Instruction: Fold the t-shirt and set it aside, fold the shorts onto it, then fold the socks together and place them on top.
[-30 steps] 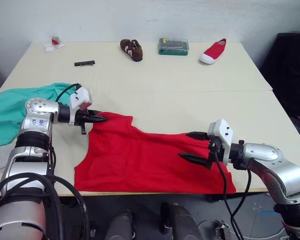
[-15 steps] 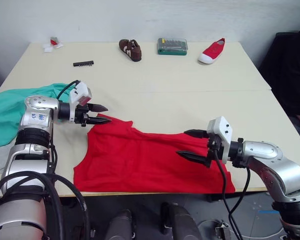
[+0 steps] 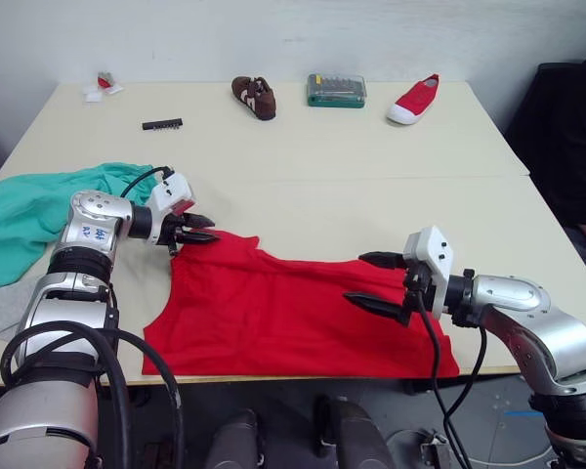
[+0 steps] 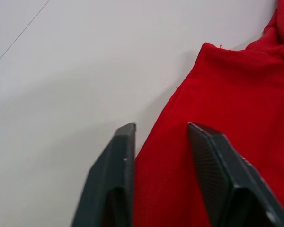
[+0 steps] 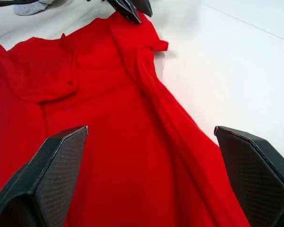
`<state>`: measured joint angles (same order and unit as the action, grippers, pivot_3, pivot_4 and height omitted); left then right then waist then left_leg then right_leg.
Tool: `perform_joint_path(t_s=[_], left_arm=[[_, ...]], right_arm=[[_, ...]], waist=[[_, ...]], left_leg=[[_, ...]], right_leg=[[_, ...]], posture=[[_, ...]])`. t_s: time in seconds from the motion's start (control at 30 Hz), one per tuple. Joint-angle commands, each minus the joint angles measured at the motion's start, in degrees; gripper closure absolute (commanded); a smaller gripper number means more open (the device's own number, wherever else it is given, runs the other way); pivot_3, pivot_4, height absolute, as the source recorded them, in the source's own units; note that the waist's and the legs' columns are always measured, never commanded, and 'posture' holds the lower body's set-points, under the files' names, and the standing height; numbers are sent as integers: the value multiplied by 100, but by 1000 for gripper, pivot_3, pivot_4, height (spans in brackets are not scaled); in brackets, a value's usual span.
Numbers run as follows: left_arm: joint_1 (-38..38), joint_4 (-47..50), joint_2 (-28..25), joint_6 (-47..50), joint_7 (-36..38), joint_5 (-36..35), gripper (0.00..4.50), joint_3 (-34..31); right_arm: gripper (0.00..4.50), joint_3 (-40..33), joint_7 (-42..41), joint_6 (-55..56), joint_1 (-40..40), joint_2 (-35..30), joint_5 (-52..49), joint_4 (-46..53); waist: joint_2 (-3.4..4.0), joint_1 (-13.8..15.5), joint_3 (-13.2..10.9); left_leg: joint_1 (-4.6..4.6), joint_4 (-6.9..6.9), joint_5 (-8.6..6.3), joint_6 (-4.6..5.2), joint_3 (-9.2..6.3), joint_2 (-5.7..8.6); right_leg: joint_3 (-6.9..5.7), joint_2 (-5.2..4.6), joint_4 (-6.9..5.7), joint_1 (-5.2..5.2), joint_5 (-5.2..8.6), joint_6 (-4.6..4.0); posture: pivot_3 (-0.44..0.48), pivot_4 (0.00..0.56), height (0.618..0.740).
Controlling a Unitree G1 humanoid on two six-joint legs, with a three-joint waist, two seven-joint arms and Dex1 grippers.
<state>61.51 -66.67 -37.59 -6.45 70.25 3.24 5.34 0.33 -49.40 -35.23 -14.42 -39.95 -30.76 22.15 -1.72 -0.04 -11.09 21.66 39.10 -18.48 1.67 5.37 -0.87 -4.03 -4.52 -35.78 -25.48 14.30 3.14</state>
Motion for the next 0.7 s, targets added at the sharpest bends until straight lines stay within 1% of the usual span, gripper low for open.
perform_joint_path(t_s=[0.03,0.07,0.33,0.43,0.5,0.63,0.67,0.7], left_arm=[[130,-62,-104,-95,51,16,4181,-79],[122,-79,-111,-91,55,26,4479,-76],[153,-148,-85,-92,-119,89,4479,-105],[274,-139,-114,39,59,-19,3914,-212],[296,-135,-149,21,78,4,3305,-233],[331,-184,-178,32,-147,151,2016,-195],[339,-206,-179,49,-195,186,1787,-179],[341,-232,-173,74,-244,223,1787,-160]], right_arm=[[110,-79,14,38,36,1,-54,246],[110,-78,25,34,45,6,-57,258],[110,-78,3,49,4,-5,-49,212],[110,-39,-2,79,-56,24,-12,138],[110,-18,0,82,-60,41,-5,151],[110,14,-21,95,-56,53,2,158],[110,21,-24,98,-57,55,5,159],[110,30,-23,101,-58,60,9,160]], waist=[[0,-1,0],[0,-1,0],[0,1,0],[0,1,0],[0,3,0],[0,-4,0],[0,-1,0],[0,1,0]], left_leg=[[0,0,0,0,1,0],[0,0,0,0,2,1],[0,0,0,0,0,0],[0,0,0,0,0,0],[1,0,0,0,-1,0],[0,0,0,0,0,0],[0,0,0,0,0,0],[0,0,0,0,-1,0]], right_leg=[[-3,0,0,0,0,0],[-4,-1,-1,0,0,0],[-7,-1,0,0,0,0],[-8,0,0,0,0,0],[-11,0,0,0,0,0],[-9,0,0,0,0,0],[-9,0,0,0,0,0],[-10,0,0,0,0,0]], posture=[[0,150,740],[0,150,740],[0,150,740],[0,150,740],[0,150,740],[0,150,740],[0,150,740],[0,150,740]])
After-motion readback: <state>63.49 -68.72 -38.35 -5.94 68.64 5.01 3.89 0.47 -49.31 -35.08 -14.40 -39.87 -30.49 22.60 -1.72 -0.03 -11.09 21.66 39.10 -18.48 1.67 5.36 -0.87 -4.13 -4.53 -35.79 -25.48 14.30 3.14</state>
